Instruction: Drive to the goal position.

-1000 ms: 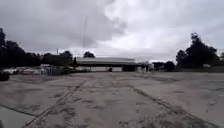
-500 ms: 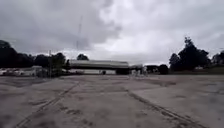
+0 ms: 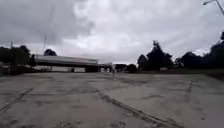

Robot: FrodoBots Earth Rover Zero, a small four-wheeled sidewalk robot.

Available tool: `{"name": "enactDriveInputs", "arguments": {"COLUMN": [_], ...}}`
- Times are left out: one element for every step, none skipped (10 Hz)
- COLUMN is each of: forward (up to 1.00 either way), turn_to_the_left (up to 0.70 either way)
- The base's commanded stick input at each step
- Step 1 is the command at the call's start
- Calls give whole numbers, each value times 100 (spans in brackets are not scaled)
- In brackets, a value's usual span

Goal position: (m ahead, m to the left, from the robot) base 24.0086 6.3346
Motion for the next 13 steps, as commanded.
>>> {"name": "enactDriveInputs", "arguments": {"forward": [70,70,70,70,70,70,70,70,70,70,70,70,70], "turn_to_the_left": [0,0,0,0,0,0,0,0,0,0,0,0,0]}}
